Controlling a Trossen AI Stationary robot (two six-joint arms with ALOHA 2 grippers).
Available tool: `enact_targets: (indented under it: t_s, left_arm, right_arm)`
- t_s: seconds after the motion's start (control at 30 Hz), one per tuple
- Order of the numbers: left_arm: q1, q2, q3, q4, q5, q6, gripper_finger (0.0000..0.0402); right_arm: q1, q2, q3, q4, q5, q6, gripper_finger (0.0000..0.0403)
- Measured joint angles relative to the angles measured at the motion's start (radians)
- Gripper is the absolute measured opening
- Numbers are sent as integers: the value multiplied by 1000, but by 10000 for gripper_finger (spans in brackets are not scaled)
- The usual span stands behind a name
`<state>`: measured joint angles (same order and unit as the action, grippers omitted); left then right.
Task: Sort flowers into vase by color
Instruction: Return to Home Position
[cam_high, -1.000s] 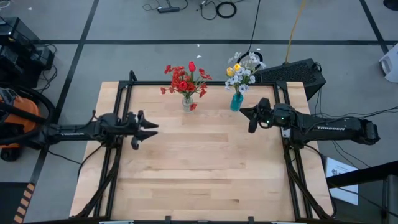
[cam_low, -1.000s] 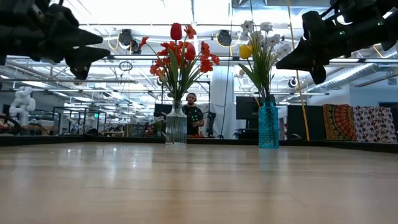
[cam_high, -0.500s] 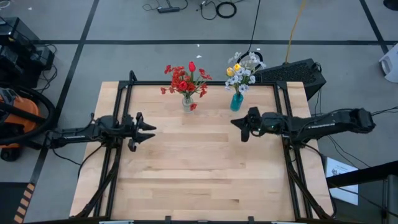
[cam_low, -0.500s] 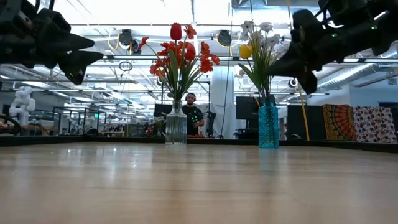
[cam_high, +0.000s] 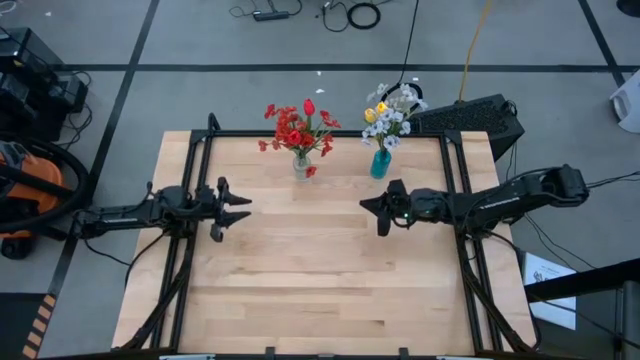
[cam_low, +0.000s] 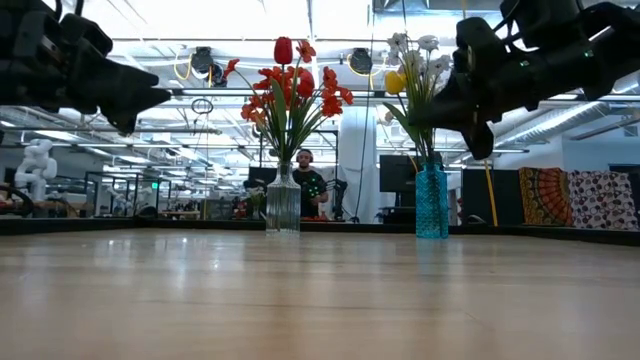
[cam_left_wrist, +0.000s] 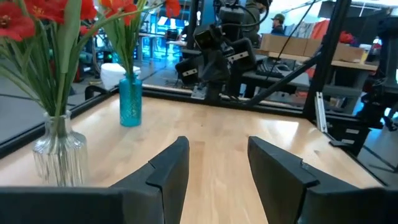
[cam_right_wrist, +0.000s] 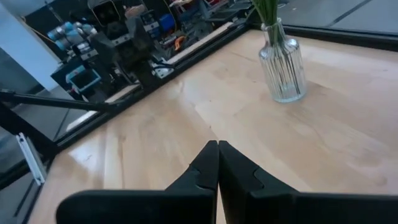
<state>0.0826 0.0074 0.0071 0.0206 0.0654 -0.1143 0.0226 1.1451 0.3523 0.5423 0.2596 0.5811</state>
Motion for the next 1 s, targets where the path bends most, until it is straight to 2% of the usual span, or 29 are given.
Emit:
enact_targets:
  t_s: [0.1, 0.3, 0.4, 0.57, 0.7, 1.0]
  left_arm:
    - [0, 3, 0, -1, -3, -2, 171]
    - [0, 4, 0, -1, -3, -3, 171]
    - [0, 4, -1, -1, -4, -3, 171]
    - [0, 4, -1, -1, -4, -3, 171]
    - [0, 4, -1, -1, -4, -4, 171]
    - [0, 4, -2, -2, -6, -4, 171]
  right_arm:
    - [-1, 1, 0, -17, 0, -13, 0]
    - [-1, -30, 0, -62, -10, -185, 0]
    - [-1, -69, 0, -69, -105, -278, 0]
    - [-1, -175, 0, -214, -184, -345, 0]
    - [-1, -282, 0, -377, -184, -353, 0]
    - [38, -514, 0, -519, -183, -366, 0]
